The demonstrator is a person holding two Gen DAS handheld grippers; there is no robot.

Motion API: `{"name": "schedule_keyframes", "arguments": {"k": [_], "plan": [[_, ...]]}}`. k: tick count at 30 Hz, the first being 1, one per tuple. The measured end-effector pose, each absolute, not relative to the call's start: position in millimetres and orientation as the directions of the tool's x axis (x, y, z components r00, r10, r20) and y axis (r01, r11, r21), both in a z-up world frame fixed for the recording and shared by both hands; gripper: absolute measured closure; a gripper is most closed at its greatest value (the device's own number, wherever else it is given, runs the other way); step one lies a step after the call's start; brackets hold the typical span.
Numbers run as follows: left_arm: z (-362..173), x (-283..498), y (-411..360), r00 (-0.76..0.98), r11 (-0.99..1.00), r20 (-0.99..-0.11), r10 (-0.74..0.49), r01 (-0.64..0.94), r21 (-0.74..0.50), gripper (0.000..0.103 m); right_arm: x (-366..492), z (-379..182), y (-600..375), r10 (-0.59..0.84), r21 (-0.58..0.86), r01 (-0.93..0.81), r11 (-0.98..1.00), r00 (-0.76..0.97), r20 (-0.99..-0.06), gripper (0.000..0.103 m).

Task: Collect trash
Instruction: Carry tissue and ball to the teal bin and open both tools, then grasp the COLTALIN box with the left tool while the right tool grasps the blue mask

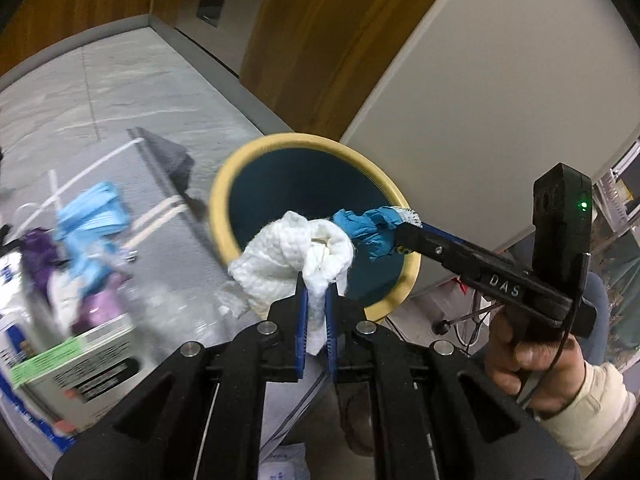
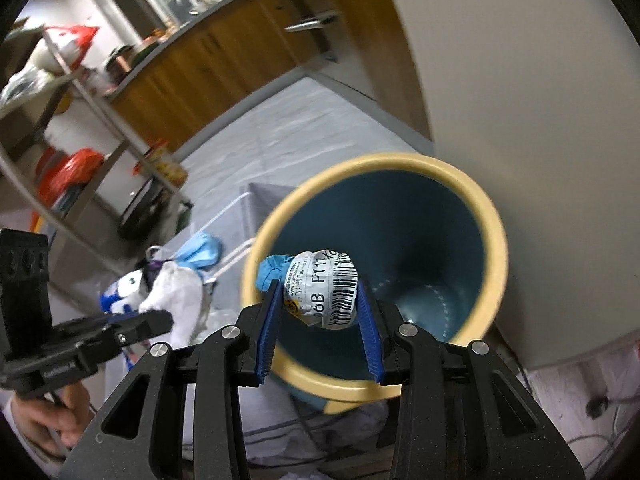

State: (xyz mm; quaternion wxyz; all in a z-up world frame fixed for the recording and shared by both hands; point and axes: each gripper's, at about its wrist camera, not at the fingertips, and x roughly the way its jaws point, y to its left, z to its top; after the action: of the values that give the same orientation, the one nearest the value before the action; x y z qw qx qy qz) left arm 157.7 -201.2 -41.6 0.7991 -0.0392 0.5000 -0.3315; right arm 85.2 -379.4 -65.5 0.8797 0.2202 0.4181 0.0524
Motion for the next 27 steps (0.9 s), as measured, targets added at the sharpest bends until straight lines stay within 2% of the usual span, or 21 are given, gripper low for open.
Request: {"name": "schedule_keyframes", "arguments": {"k": [9, 11, 15, 18, 19, 24, 27], "plan": [[-74.1, 181.2, -245.5, 0.246, 0.796, -0.809, -0.534, 0.468, -0.384, 0.095, 87.0, -87.4, -393.2, 0.252, 0.425, 0.165, 0.890, 0.598, -0.761, 0.063], [-78.9, 184.9, -250.8, 0.240, 0.802, -0.816, -0.526, 0.459, -0.382, 0.091, 87.8, -91.5, -397.3, 0.252, 0.427, 0.176, 0.887, 0.591, -0.767, 0.060], [-80.3, 186.1, -253.3, 0.239, 0.802, -0.817, -0.524, 0.462, -0.379, 0.069, 85.9, -92.5, -404.6, 0.246, 0.439, 0.199, 0.876, 0.598, -0.763, 0.048], [-73.9, 184.4, -251.3, 0.263, 0.804, -0.814, -0.519, 0.474, -0.359, 0.046, 86.4, -88.2, -404.1, 0.247, 0.445, 0.197, 0.874, 0.609, -0.754, 0.046], [-70.1, 182.7, -248.5, 0.275, 0.805, -0.811, -0.516, 0.479, -0.350, 0.042, 86.1, -87.4, -403.5, 0.248, 0.446, 0.194, 0.874, 0.611, -0.752, 0.046], [-52.7, 176.0, -233.7, 0.325, 0.819, -0.811, -0.487, 0.492, -0.295, 0.027, 87.6, -82.4, -393.6, 0.263, 0.450, 0.165, 0.878, 0.619, -0.740, 0.044], [-44.2, 171.5, -218.7, 0.354, 0.828, -0.810, -0.468, 0.497, -0.260, 0.023, 87.8, -79.1, -385.7, 0.279, 0.454, 0.140, 0.880, 0.621, -0.733, 0.041]]}}
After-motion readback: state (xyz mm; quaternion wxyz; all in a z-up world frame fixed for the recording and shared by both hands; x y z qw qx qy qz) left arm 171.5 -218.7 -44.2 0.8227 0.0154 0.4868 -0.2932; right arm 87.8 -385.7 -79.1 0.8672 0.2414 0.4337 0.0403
